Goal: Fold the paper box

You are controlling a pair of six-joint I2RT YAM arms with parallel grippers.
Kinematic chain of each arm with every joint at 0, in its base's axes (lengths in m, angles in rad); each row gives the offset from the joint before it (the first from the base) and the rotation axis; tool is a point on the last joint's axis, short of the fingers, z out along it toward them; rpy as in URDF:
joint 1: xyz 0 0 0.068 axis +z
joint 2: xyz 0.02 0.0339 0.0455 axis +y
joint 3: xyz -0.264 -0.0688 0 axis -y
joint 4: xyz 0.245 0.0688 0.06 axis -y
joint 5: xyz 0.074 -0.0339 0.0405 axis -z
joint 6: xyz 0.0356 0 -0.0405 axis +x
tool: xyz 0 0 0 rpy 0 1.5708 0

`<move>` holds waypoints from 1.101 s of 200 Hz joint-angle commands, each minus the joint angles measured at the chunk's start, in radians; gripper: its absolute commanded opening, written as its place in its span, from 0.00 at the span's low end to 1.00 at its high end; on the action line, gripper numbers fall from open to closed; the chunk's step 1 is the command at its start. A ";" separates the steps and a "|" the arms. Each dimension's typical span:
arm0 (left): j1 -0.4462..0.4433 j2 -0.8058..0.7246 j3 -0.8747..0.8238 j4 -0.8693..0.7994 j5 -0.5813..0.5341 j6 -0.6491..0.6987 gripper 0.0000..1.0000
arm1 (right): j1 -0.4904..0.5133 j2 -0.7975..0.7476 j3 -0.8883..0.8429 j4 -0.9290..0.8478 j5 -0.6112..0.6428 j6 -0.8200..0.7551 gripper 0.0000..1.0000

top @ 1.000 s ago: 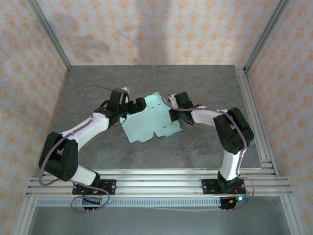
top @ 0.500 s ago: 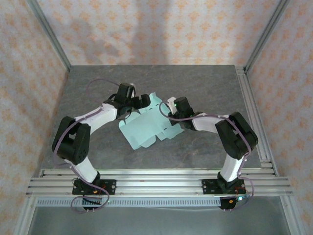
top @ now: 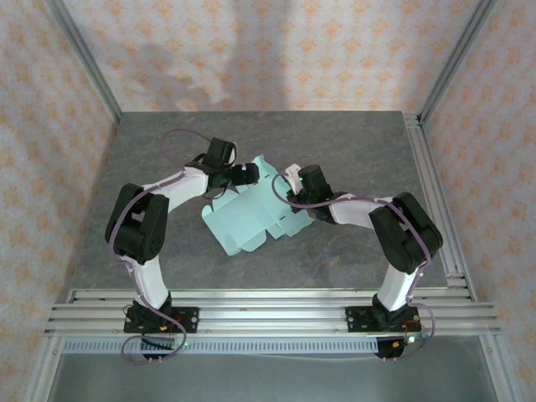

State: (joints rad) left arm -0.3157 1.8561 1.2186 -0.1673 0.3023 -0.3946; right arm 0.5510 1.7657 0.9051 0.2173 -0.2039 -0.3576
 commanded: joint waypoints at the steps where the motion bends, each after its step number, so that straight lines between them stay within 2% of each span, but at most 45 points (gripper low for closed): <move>1: 0.004 0.023 0.028 0.021 0.081 -0.010 0.94 | 0.001 -0.019 0.007 0.011 -0.015 -0.009 0.00; 25: 0.003 0.027 0.015 0.050 0.126 -0.039 0.88 | 0.001 -0.009 0.012 0.005 -0.009 -0.007 0.00; 78: -0.006 -0.016 -0.007 0.045 0.138 -0.043 0.72 | 0.002 0.012 0.017 -0.003 0.014 -0.006 0.00; 125: -0.036 -0.036 -0.019 0.023 0.141 -0.042 0.67 | 0.002 0.027 0.030 -0.012 0.025 -0.004 0.00; 187: -0.066 -0.069 -0.066 0.030 0.089 -0.063 0.71 | 0.001 0.034 0.040 -0.028 0.034 -0.004 0.00; 220: -0.065 -0.124 -0.075 0.037 0.016 -0.064 0.79 | 0.005 0.008 0.032 -0.035 0.035 -0.009 0.00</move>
State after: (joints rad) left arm -0.3817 1.8080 1.1500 -0.1413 0.3958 -0.4488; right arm 0.5510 1.7924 0.9188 0.2005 -0.1864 -0.3584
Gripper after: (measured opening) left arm 0.768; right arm 0.048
